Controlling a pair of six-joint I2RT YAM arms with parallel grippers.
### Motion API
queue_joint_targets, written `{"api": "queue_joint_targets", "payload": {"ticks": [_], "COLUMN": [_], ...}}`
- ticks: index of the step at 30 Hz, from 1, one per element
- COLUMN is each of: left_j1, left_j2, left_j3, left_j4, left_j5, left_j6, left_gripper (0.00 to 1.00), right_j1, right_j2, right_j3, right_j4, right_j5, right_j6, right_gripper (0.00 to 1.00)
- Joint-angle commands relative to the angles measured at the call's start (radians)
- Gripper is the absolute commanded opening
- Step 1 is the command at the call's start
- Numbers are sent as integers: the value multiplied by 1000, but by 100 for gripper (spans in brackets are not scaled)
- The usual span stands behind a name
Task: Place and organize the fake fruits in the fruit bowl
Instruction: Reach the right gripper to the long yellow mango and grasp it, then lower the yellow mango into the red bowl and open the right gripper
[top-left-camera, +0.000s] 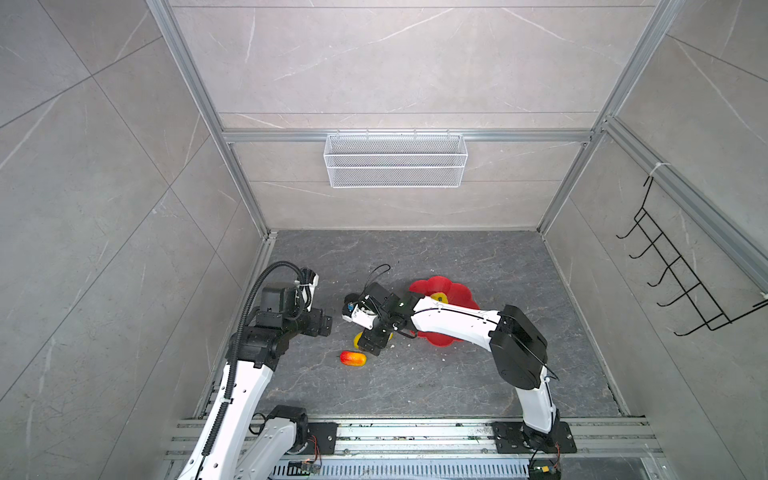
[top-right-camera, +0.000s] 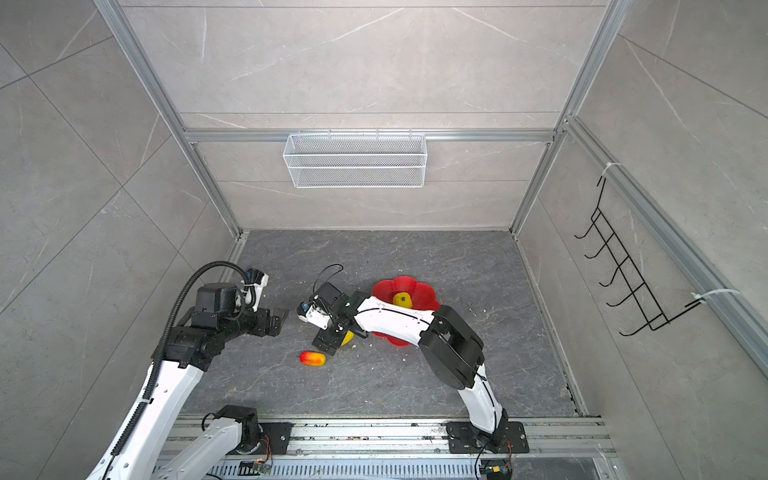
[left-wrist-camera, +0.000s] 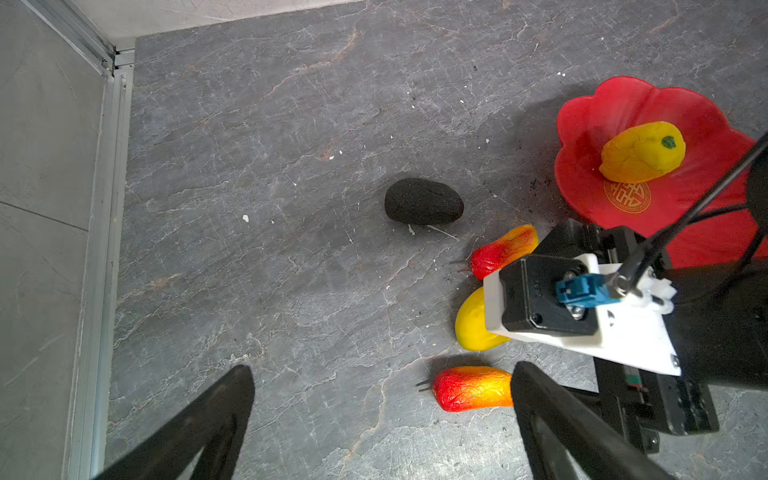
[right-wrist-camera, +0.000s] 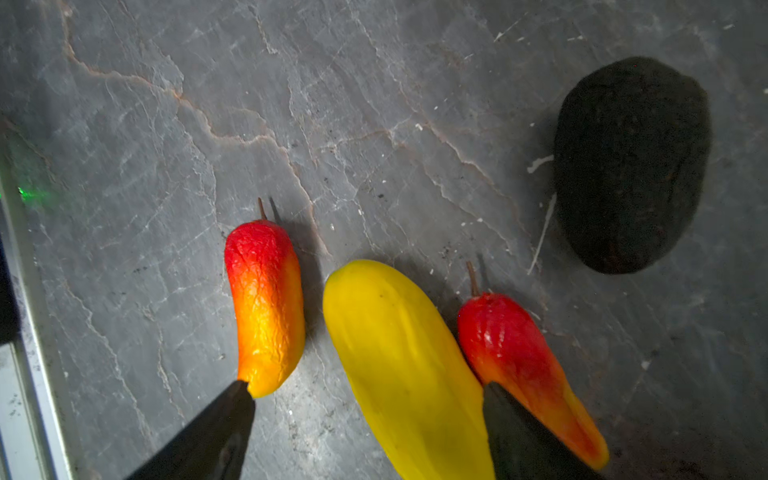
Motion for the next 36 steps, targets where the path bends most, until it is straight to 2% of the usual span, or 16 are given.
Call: {"api": "queue_joint_targets", "payload": {"ticks": [1,4,8,13,15,17,19,22,24,25,32,36], "left_j1": [5,5,5,5,5,5,5,5,5,5,5,5], "left_j2": [-3,-3,-3,-3,-3,-3,-3,-3,-3,-3,-2,-1], "left_j3": [13,12,13,13,13,13,12,12,13,13,13,14], "left_j4": [20,20,20,19,20,19,20,20,20,19,20,19], "left_j5": [25,26,26,26,26,27,27,26,28,29,25,27], "left_j6": [7,6,6,6,6,6,8,6,7,6,6,6], "left_gripper": [100,100,100,100,100,100,100,100,100,100,100,100], "right_j1": [0,-1,-1,0,-1,-1,-1,-1,0,-1,-19,-111], "right_j2": [23,38,58,88,94,92,82,56,21,-5,-241,-404], "right_j3": [28,16,8,15,18,15,9,19,18,13,-77,-184], "right_j4": [-11,-7,-2,-7,-11,-10,-12,-48,-65,-72,-87,-69], "right_j5": [-9,2,21,44,56,63,71,72,75,83,159,189], "right_j6": [3,13,21,27,31,35,40,36,30,27,21,98], "right_gripper": [74,65,65,75,75,71,58,50,36,34,32,32]}}
